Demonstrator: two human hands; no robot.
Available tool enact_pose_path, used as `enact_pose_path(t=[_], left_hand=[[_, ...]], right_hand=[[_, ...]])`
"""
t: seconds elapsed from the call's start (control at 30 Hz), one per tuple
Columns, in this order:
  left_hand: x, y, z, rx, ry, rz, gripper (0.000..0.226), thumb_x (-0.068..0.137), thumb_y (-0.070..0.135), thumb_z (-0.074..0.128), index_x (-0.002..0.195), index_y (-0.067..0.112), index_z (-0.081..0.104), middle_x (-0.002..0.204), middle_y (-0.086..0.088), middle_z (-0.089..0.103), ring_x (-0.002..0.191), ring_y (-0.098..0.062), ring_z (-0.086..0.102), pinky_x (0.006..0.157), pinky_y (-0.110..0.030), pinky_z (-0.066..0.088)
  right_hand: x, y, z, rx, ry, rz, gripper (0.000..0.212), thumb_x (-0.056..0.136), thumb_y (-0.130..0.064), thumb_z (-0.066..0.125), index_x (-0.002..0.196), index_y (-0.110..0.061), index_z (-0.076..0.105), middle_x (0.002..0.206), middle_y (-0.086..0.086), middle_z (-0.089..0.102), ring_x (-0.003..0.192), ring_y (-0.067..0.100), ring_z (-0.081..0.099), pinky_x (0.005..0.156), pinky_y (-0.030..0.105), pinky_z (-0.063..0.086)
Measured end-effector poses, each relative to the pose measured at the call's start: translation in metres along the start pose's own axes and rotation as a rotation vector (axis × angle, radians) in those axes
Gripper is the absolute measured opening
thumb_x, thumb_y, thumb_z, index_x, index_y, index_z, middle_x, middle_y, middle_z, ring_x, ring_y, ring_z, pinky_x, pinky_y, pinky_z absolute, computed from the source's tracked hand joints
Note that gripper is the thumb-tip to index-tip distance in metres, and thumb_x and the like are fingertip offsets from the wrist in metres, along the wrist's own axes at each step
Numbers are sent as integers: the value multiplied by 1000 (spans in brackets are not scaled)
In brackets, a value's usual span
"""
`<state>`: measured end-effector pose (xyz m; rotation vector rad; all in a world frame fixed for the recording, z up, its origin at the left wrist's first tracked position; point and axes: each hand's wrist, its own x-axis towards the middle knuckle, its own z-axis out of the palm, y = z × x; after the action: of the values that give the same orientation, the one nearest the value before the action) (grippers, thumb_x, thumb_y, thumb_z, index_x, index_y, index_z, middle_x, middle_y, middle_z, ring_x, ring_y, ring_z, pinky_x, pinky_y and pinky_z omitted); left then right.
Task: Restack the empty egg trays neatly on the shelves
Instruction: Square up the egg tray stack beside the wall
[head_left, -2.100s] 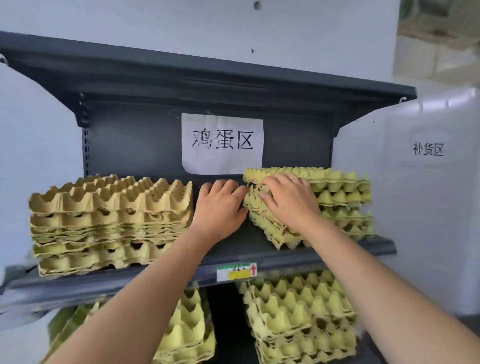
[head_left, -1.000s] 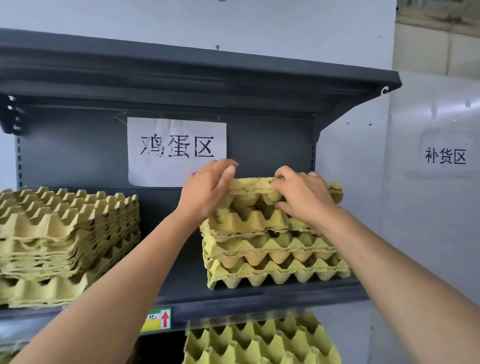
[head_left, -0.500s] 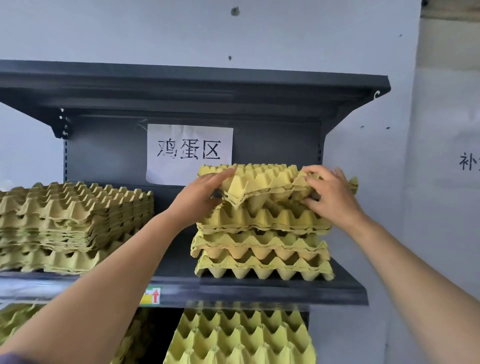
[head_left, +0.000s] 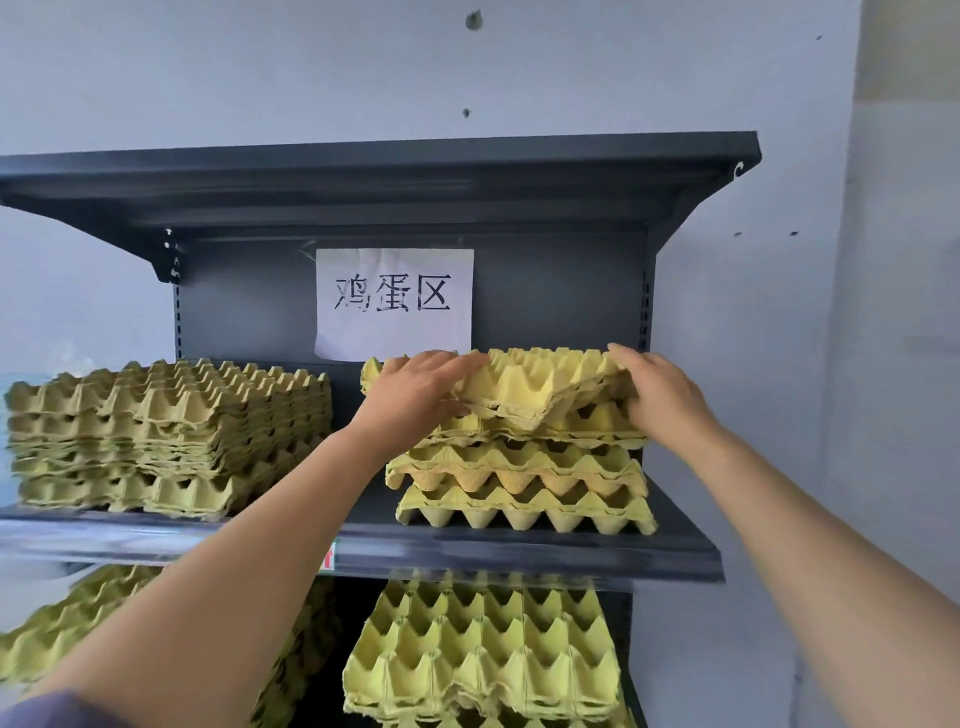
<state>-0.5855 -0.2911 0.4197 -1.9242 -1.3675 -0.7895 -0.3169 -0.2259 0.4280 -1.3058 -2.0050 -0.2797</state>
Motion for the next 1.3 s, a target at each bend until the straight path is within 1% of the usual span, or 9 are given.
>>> enact_pose_path(t=[0.17,0.27,0.5,0.6,0.8,0.9,1.07,1.23,1.3], left_hand=[[-2,4,1,-9,-33,-35,66,88,28,61,145,28,27,136,1,46,130,-21,37,103,-40,27],[-3,-2,0,0,-52,-12,78,85,32,65,148,28,18,140,1,40,132,-20,33,104,-37,25],[-5,-51,-5,12,-107,-100,80,86,45,59,149,26,13,146,0,33,137,-20,26,107,-38,25],[-3,-70,-2,43,-178,-126,76,88,45,55,149,28,13,149,2,30,139,-20,21,109,-41,22],[1,-82,8,-34,-251,-82,69,92,38,54,148,30,15,146,4,37,139,-19,24,109,-43,19],[2,-88,6,-57,-187,-29,69,90,38,57,146,31,19,141,5,43,136,-18,29,107,-42,20],[7,-83,5,-104,-174,10,68,88,51,52,145,31,23,133,3,48,127,-21,39,104,-44,25],[22,-59,7,-54,-126,95,62,91,46,50,145,24,27,129,-2,46,119,-24,42,95,-37,35],[25,-55,11,-14,-186,84,62,92,45,49,145,24,25,131,-2,44,119,-24,42,96,-36,35]], right_hand=[[-12,-23,-20,127,146,-74,42,100,-13,37,141,-20,44,140,5,47,122,25,48,94,37,44],[-14,-61,-37,218,96,-177,38,101,-30,37,136,-20,50,132,2,53,117,19,52,91,33,44],[-12,-136,-40,-388,-25,-319,56,90,-58,45,136,-27,46,129,1,54,117,25,50,91,40,41],[-4,-159,-21,-553,-109,-262,65,82,-64,54,132,-23,47,123,2,54,115,28,49,83,39,37],[7,-178,-10,-580,-190,-184,29,87,-45,63,98,-19,56,77,-5,48,78,21,52,53,28,29],[9,-169,-16,-572,-143,-174,29,87,-41,65,100,-19,50,93,-2,57,91,24,57,60,30,35],[16,-125,-23,-498,-81,-173,44,85,-41,66,122,-25,51,113,-3,61,104,24,58,69,32,42],[19,-83,-11,-365,-38,-110,55,84,-40,67,135,-32,46,133,-4,57,122,24,49,99,41,39],[19,-73,-2,-291,-82,-104,55,87,-37,65,138,-33,44,136,-3,54,126,25,45,102,43,39]])
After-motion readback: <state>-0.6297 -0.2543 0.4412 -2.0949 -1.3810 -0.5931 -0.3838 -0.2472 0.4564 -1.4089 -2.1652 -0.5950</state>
